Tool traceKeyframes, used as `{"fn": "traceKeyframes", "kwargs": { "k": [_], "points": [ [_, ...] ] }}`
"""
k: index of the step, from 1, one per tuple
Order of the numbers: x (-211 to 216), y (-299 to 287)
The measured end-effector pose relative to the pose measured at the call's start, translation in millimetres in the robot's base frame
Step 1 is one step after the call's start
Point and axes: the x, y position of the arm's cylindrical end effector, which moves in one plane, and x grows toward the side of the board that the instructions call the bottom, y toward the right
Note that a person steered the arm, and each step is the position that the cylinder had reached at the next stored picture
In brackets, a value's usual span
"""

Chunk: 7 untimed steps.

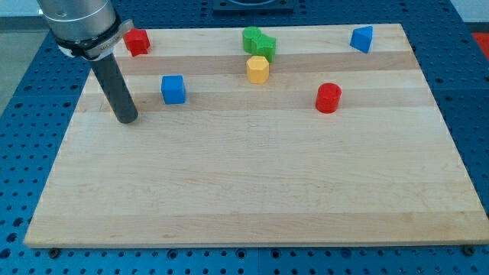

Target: Move your arm to the left of hexagon

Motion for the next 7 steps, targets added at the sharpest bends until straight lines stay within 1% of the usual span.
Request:
{"fn": "traceKeyframes", "kwargs": {
  "k": [1,2,4,5,7],
  "points": [
    [0.2,2.2],
    [1.3,31.2],
    [2.3,114.2],
    [1.7,144.8],
    [-29.3,150.5]
  ]
}}
